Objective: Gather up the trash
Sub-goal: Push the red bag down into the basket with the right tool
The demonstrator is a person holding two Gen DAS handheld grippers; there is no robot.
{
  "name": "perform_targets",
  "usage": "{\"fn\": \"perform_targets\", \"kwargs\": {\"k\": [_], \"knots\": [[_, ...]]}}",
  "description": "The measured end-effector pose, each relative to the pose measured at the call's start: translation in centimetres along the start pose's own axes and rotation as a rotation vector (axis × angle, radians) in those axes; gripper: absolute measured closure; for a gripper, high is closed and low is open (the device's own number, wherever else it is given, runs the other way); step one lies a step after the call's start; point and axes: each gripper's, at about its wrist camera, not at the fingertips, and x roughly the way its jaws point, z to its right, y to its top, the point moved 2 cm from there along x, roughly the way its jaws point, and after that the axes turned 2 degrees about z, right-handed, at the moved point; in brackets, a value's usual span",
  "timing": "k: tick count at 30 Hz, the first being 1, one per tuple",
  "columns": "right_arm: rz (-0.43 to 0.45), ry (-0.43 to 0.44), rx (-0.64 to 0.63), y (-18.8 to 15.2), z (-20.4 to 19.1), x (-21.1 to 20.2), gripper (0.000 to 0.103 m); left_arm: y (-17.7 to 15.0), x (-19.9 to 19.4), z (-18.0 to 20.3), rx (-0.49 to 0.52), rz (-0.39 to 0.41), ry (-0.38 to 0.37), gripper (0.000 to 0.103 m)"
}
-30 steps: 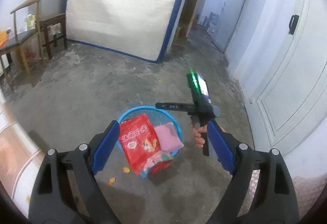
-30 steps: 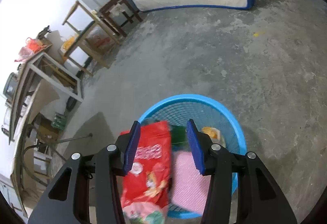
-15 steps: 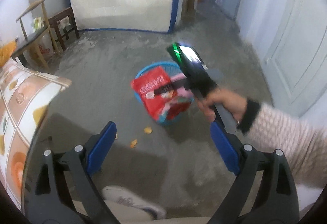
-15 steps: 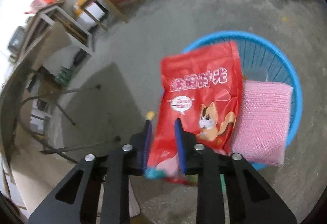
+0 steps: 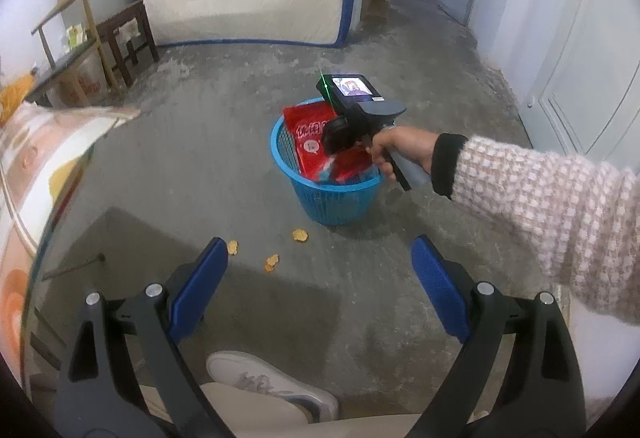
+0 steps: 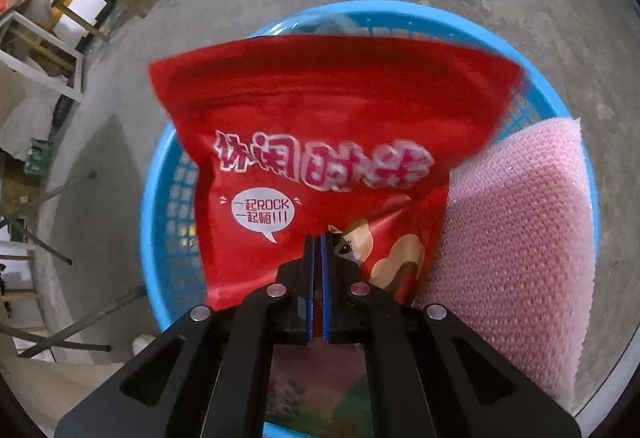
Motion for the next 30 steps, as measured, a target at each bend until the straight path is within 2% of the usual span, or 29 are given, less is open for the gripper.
{"fn": "perform_targets", "kwargs": {"k": [3, 6, 14, 17, 19, 21, 30], "knots": [[-0.03, -0.009, -0.015, 0.4, -0.9, 1.7, 0.102, -0.2, 0.4, -0.4, -0.012, -0.013, 0.003, 0.014], [-0.038, -0.058, -0.057, 0.6, -1.9, 2.9, 0.102, -0.2, 0.7, -0.3, -0.023, -0.018, 0.008, 0.014], [-0.031, -0.04, -0.052, 1.2, -1.2, 2.4, 0.102, -0.1, 0.6, -0.4, -0.037, -0.016, 0.004, 0.014], [0.0, -0.012, -0.055, 1.3, -0.9, 0.9, 0.091, -0.2, 0.3, -0.5, -0.031, -0.007, 0.006, 0.014], [0.035, 0.013, -0.063, 1.1, -1.1, -0.6, 0.069, -0.5, 0.1, -0.6, -0.028, -0.002, 0.01, 0.014], [0.07, 0.023, -0.071, 0.8, -1.5, -2.1, 0.06, -0.7, 0.0, -0.7, -0.034, -0.001, 0.012, 0.014], [0.191, 0.154, -0.005, -0.8, -1.8, -7.2, 0.054, -1.5, -1.5, -1.6, -0.084, 0.023, 0.028, 0.014]]}}
